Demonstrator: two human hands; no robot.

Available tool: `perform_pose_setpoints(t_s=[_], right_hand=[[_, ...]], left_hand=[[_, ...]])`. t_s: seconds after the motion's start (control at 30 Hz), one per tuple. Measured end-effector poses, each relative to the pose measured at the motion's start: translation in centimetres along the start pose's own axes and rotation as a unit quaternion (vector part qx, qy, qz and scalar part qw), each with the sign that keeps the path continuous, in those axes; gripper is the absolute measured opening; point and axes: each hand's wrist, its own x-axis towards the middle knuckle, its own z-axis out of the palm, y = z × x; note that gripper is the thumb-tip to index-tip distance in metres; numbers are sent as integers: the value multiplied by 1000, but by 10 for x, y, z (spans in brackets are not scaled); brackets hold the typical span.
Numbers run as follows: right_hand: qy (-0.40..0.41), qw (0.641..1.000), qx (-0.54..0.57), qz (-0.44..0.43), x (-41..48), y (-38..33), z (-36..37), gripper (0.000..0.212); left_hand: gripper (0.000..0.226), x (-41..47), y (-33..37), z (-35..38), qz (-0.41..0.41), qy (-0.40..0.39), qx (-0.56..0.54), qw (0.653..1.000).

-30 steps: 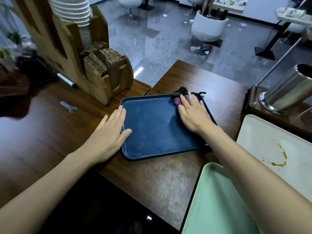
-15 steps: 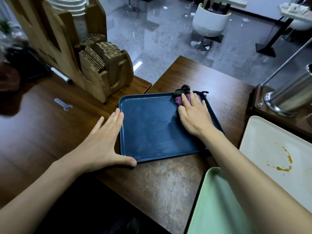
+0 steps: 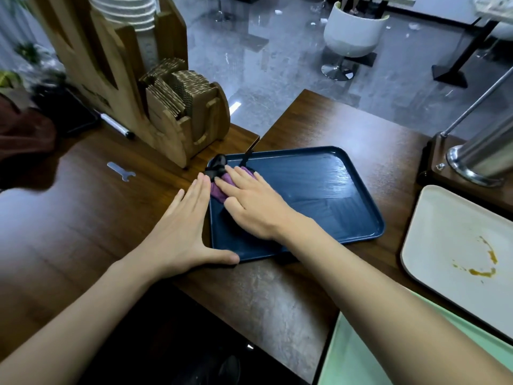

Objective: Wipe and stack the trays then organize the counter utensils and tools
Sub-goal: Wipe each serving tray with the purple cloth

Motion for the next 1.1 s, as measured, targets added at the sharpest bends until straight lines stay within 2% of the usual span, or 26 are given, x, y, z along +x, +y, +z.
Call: perform_pose_setpoints(t_s=[0.17,0.27,0.47,0.67,0.9,1.1], right_hand=[[-24,1000,5,-16,-54,-12,7,78],[-30,999,4,-17,-77,-17,10,78],[0,999,-37,-8,-96,-9,12,71],[18,993,-74,88,-126,37,-8,77],[21,970,-120,211,-137,92,-35,84],[38,960,-108,255,-96,111,-48,62]], left_hand=[[149,1,-2,-1,15,0,-13,1000],[143,2,-2,-1,21,-8,17,1000],[147,6,-1,-3,1,-39,37,999],[149,7,0,-3,-11,-50,46,998],[146,7,3,-6,-21,-79,68,994],[148,7,6,-11,-16,-91,71,993]])
